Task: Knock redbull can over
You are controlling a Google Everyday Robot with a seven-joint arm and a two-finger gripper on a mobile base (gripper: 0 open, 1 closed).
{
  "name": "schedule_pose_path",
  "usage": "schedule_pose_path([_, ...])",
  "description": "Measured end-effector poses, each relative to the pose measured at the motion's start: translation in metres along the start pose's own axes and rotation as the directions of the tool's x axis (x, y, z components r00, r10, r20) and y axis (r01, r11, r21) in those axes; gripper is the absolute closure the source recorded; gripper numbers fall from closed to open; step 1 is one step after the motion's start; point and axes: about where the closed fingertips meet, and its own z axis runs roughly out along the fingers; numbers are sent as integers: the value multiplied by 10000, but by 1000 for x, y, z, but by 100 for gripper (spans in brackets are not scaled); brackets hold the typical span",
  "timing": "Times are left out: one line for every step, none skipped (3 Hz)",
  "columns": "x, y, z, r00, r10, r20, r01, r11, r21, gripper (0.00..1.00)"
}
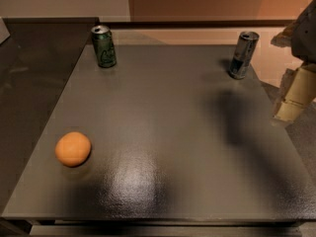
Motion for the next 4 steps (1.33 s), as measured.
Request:
schedule_pose_path([2,-25,2,9992,262,292,-267,9995,193,0])
schedule_pose_path([8,-61,13,9917,880,939,-916,9952,344,0])
schedule_pose_path([14,-90,26,9737,1578,1641,-1672,9849,447,0])
schedule_pose_path([21,-115,41,9462,2253,2323,-2468,9667,675,0])
